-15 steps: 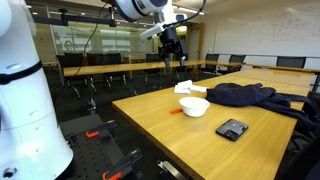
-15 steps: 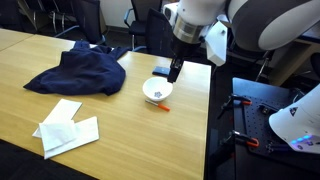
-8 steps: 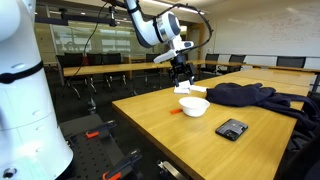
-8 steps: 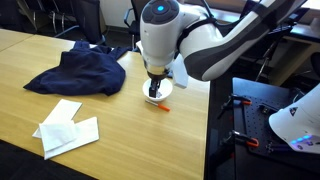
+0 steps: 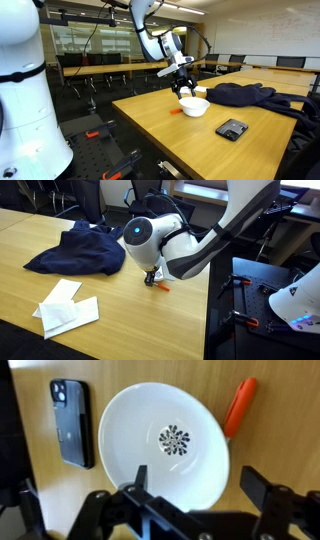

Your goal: Move the bowl closer to the edge

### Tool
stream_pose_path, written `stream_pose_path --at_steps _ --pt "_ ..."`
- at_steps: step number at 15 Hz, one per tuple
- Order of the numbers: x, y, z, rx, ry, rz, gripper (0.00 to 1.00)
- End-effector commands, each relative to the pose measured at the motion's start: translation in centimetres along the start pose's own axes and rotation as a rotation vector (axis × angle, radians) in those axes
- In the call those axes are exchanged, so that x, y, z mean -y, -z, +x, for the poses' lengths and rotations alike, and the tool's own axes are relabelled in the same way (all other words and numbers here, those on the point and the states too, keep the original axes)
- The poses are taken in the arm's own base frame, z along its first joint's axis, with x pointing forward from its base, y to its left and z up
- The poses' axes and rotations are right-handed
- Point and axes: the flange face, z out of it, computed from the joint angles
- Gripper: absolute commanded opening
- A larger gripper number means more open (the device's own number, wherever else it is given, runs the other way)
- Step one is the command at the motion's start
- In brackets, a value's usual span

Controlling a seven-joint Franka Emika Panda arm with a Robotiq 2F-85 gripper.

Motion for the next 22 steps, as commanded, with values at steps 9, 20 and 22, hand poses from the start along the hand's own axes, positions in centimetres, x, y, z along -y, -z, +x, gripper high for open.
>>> stream_pose_path --at_steps 9,20,22 --pt "1.3 -3.2 1.0 0.066 0.014 -0.034 0.33" --pt "0.0 -1.7 1.4 0.049 -0.067 -0.004 0.02" --pt "-0.3 -0.3 1.2 0.021 -0.085 0.002 0.02"
